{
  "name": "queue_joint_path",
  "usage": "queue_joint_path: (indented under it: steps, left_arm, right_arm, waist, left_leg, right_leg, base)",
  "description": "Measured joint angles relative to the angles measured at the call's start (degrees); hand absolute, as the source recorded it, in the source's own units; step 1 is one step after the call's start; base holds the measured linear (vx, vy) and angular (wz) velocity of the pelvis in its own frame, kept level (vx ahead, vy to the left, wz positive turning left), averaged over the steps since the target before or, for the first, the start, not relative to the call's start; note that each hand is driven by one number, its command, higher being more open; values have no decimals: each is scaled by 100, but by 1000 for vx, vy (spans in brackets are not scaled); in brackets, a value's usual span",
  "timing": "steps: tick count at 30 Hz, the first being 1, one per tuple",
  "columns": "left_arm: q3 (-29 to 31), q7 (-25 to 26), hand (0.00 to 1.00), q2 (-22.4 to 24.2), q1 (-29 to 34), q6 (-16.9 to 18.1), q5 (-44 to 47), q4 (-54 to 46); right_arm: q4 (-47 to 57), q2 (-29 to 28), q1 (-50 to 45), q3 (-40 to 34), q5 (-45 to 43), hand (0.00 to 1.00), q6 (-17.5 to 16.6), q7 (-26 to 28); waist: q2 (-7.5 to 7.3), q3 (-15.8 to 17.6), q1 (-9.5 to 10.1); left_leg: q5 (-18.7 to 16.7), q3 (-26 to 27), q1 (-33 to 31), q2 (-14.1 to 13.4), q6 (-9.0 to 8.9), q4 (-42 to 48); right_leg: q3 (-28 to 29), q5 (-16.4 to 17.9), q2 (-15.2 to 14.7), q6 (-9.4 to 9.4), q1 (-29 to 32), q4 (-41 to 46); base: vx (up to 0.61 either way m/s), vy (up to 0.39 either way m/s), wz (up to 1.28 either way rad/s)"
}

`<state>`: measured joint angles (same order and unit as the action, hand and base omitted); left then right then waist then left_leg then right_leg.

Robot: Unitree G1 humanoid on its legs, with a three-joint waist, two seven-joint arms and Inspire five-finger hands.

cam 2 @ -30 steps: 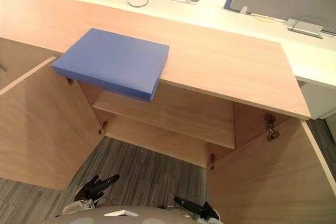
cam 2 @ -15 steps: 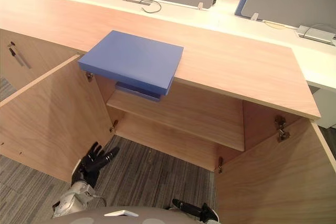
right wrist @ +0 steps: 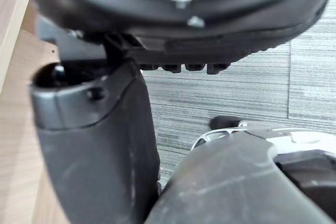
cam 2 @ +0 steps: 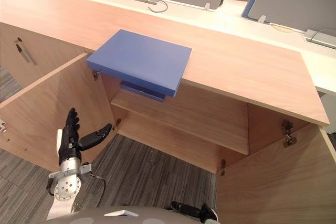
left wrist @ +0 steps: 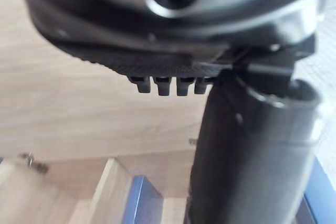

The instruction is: Walk over to the cabinet, pick up the folder, carry it to the office cabinet, place the folder inside the office cabinet, then close the office cabinet door

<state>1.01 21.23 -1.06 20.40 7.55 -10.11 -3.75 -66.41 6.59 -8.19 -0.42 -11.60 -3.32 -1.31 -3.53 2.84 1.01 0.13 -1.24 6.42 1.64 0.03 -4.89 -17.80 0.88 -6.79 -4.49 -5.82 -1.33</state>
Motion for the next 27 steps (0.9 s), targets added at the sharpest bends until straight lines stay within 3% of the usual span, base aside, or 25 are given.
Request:
queue_joint_path:
  steps: [6,15,27]
  left_arm:
    - [19,526,100,-149,-252,-9,-1081,-495]
    - [234,1009,100,-202,-776,-85,-1909,-603]
    - [169,1130,100,-1045,-1521,-230,-3120,-603]
  right_arm:
    - [24,51,7,169,4,100,2,-32]
    - [107,53,4,172,12,100,2,-26]
    - [132,56,16,171,209,100,-42,49]
  waist:
    - [27,-46,26]
    - [23,-92,-43]
    - [21,-113,-112]
  left_leg:
    - [-1,193,3,-31,0,-17]
    - [6,362,0,-23,13,-19]
    - [-41,556,16,-31,-2,5]
  right_leg:
    - [224,-83,3,34,84,6]
    - [402,-139,4,5,170,-6]
    - [574,-283,73,13,173,-175]
  base:
    - [-65,8,-18]
    - [-45,4,-11]
    - [2,-2,-8]
